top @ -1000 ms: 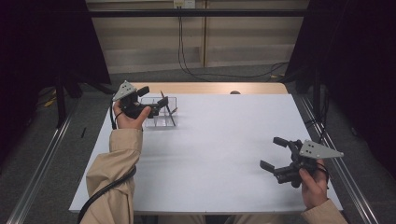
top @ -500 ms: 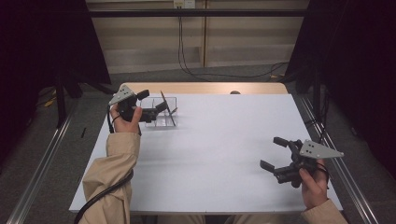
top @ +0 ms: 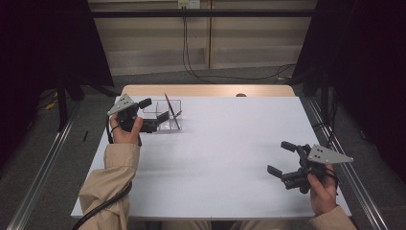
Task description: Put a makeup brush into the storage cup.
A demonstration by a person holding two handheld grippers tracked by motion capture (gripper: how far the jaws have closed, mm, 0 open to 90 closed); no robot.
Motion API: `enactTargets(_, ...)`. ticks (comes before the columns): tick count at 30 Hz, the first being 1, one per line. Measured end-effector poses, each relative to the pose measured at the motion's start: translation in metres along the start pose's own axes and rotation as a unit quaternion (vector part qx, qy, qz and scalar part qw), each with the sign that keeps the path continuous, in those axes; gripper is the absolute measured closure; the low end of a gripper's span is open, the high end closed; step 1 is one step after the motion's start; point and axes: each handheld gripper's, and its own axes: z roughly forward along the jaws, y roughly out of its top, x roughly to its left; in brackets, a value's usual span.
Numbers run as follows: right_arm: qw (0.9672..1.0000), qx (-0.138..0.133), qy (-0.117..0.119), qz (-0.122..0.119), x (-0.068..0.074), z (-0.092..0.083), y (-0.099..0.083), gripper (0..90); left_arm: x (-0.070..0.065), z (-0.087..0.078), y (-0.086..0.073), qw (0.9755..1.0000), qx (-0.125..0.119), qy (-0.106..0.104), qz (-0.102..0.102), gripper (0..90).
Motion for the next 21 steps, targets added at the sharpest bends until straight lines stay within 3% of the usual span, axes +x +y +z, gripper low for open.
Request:
enactTargets(10, 1.0000, 0.000, -0.001, 0.001, 0.000, -0.002, 0.000, 0.0, -0.012, -0.008, -0.006, 0.9997, -0.002, -0.026, 0.000, 0.0)
enactTargets(21, 1.0000, 0.002, 0.000, 0.000, 0.001, -0.002, -0.001, 0.0, -0.017, -0.023, -0.013, 0.9993, -0.004, -0.037, -0.005, 0.0)
